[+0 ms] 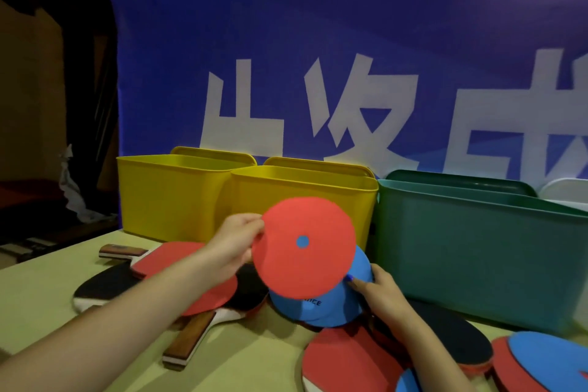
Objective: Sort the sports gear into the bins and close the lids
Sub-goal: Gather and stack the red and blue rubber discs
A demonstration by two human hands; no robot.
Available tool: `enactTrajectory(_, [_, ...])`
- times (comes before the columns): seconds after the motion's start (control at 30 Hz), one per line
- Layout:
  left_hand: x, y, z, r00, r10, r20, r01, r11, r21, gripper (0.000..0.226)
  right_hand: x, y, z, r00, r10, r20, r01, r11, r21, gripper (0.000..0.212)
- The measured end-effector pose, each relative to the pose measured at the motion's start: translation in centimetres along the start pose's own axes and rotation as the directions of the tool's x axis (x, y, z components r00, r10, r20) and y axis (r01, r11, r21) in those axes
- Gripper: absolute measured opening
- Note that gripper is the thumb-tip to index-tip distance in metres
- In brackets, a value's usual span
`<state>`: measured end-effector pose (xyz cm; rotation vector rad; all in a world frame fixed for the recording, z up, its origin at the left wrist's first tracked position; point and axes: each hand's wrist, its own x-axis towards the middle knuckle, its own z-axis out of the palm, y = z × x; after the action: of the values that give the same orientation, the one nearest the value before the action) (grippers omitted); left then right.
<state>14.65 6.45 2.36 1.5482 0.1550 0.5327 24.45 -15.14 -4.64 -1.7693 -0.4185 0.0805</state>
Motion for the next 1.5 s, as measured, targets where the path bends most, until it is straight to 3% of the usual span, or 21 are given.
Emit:
enactTrajectory(0.07, [-0.1, -3.0, 1.4, 0.998, 0.009, -0.062, -0.005, 0.998, 0.063, 0.027, -0.2, -0.4, 0.1, 0.998, -0.002, -0.058, 0.001, 1.000, -0.009, 0.026])
enactTrajectory(0.13, [-0.3, -6.4, 2.1, 0.983, 0.104, -0.149, -0.065, 0.967, 0.246, 0.029, -0.6, -0.9, 0.1, 0.998, 0.022, -0.050, -0.019, 0.998, 0.062, 0.046])
enactTrajectory(0.27, [-1.1, -8.8, 3.6, 0.947, 0.219, -0.234, -0.093, 0.886, 0.453, 0.046, -0.9, -1.1, 0.0, 0.999, 0.036, 0.040, -0.040, 0.992, 0.118, 0.033])
enactTrajectory(0.43, [-1.9, -8.5, 3.5, 0.959, 0.269, -0.092, -0.183, 0.832, 0.524, 0.069, -0.2, 0.2, -0.5, 0.999, 0.021, 0.025, -0.023, 0.996, 0.081, 0.041])
enactTrajectory(0.57, [-3.1, -7.6, 2.1, 0.910, 0.405, -0.092, -0.300, 0.792, 0.531, 0.058, -0.3, -0.1, -0.5, 0.999, 0.006, 0.052, -0.013, 0.990, 0.144, 0.038])
enactTrajectory(0.73, [-7.1, -6.1, -0.5, 0.883, 0.416, 0.218, -0.441, 0.571, 0.692, 0.057, -0.6, -0.4, -0.4, 0.997, 0.008, 0.076, -0.020, 0.987, 0.162, 0.041])
enactTrajectory(0.8, [-8.3, -6.1, -3.0, 0.893, 0.383, 0.235, -0.406, 0.463, 0.788, 0.059, -0.5, -0.5, -0.4, 0.998, 0.019, 0.068, -0.029, 0.988, 0.153, 0.041])
enactTrajectory(0.9, [-8.6, -5.9, -6.7, 0.914, 0.379, 0.145, -0.303, 0.397, 0.866, 0.038, -0.4, -0.7, -0.5, 0.998, 0.019, 0.053, -0.027, 0.989, 0.147, 0.039])
enactTrajectory(1.0, [-8.8, -4.4, -9.3, 0.956, 0.293, 0.015, -0.153, 0.453, 0.878, 0.056, -0.4, -0.7, -0.4, 0.999, 0.018, 0.048, -0.024, 0.990, 0.137, 0.037])
enactTrajectory(1.1, [-9.0, -3.2, -11.4, 0.969, 0.247, 0.034, -0.156, 0.496, 0.854, 0.072, -0.4, -0.4, -0.3, 0.998, 0.031, 0.050, -0.036, 0.992, 0.120, 0.036])
enactTrajectory(1.17, [-9.1, -3.0, -12.2, 0.980, 0.183, 0.083, -0.151, 0.396, 0.906, 0.078, -0.4, -0.4, -0.4, 0.998, 0.036, 0.051, -0.041, 0.994, 0.099, 0.036])
enactTrajectory(1.23, [-8.9, -3.3, -12.8, 0.982, 0.141, 0.124, -0.150, 0.192, 0.970, 0.077, -0.3, -0.4, -0.4, 0.998, 0.032, 0.048, -0.036, 0.996, 0.081, 0.036])
enactTrajectory(1.33, [-8.5, -4.3, -13.2, 0.944, 0.198, 0.264, -0.258, -0.056, 0.964, 0.051, -0.4, -0.5, -0.4, 0.999, 0.004, 0.036, -0.006, 0.998, 0.055, 0.038])
enactTrajectory(1.4, [-8.5, -4.9, -13.3, 0.919, 0.247, 0.309, -0.290, -0.110, 0.951, 0.034, -0.6, -0.6, -0.4, 0.999, -0.002, 0.035, 0.000, 0.999, 0.054, 0.038])
enactTrajectory(1.5, [-8.6, -5.0, -13.3, 0.849, 0.448, 0.280, -0.275, -0.077, 0.958, 0.025, -0.5, -0.4, -0.3, 0.999, -0.002, 0.042, 0.000, 0.999, 0.050, 0.035])
